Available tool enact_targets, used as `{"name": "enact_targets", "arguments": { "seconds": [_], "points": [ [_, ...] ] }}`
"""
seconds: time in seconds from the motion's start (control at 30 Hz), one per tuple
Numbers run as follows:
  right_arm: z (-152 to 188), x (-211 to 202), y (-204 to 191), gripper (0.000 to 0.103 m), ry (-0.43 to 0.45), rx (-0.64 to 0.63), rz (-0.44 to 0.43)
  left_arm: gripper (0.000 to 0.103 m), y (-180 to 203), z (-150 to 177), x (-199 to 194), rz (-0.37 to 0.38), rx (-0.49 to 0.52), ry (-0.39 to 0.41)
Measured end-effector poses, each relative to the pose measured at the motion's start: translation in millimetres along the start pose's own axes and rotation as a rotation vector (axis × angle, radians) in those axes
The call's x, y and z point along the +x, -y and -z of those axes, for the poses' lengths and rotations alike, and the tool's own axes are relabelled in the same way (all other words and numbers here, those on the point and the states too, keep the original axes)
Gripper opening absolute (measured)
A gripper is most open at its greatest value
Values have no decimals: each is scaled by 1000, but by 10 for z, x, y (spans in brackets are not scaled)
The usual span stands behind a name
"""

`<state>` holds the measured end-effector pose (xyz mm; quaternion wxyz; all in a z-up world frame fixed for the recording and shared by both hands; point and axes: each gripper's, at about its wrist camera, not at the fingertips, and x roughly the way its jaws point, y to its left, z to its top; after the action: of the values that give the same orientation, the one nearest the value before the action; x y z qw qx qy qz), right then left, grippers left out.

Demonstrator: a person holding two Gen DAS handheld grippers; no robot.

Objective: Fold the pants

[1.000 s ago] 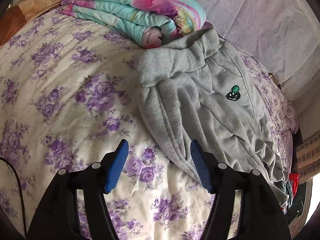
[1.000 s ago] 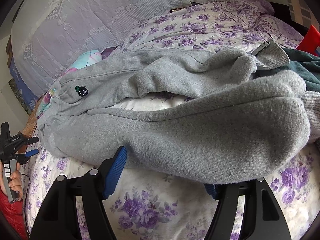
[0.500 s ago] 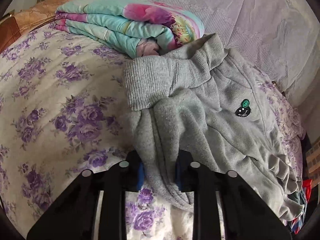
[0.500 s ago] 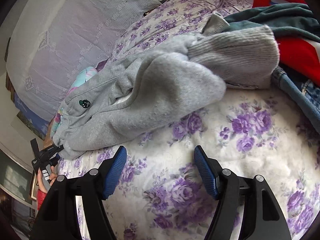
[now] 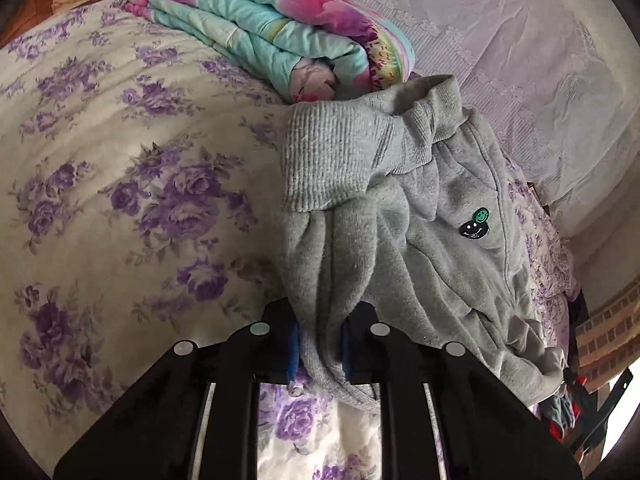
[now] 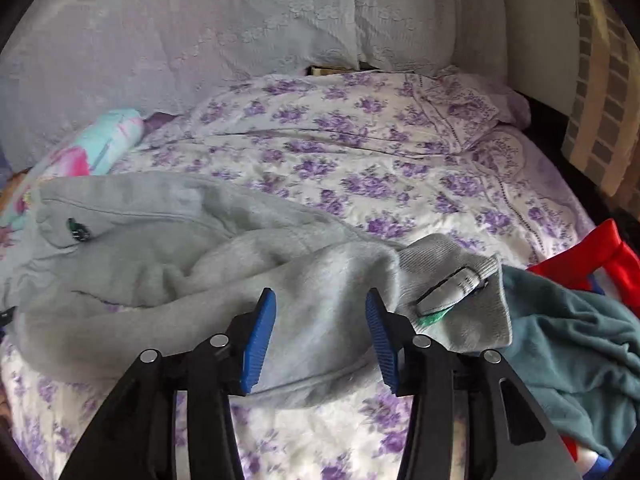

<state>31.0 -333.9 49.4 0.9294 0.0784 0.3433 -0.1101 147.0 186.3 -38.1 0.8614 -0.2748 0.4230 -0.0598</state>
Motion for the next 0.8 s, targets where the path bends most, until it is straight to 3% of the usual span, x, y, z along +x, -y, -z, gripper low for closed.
{"name": "enact_targets", "arguments": {
  "seconds": [0.03,0.13,0.33,0.47,0.53,0.6,0.7,0.8],
  "points": [
    [115,-151,75,66,25,17,9,15,-2,-15,13,3,-1,-2],
    [421,-333,344,69,20,126,-23,15,89,-10,47,-41,44,6],
    [556,269,717,68,-127,412,-184,17,91,-15,45,-42,45,6],
    [414,504,543,68,-135,393,-202,19,66,-33,77,-36,31,5],
    [411,595,463,60,-160,401,-252,20,101,-39,107,-50,49,10],
    [455,614,403,28,-178,397,-307,20,130,-50,126,-58,61,16],
    [475,575,430,17,-146,422,-330,18,165,-43,124,-62,76,26],
    [500,462,488,13,-126,454,-366,13,187,-10,56,-70,76,38]
  ]
}}
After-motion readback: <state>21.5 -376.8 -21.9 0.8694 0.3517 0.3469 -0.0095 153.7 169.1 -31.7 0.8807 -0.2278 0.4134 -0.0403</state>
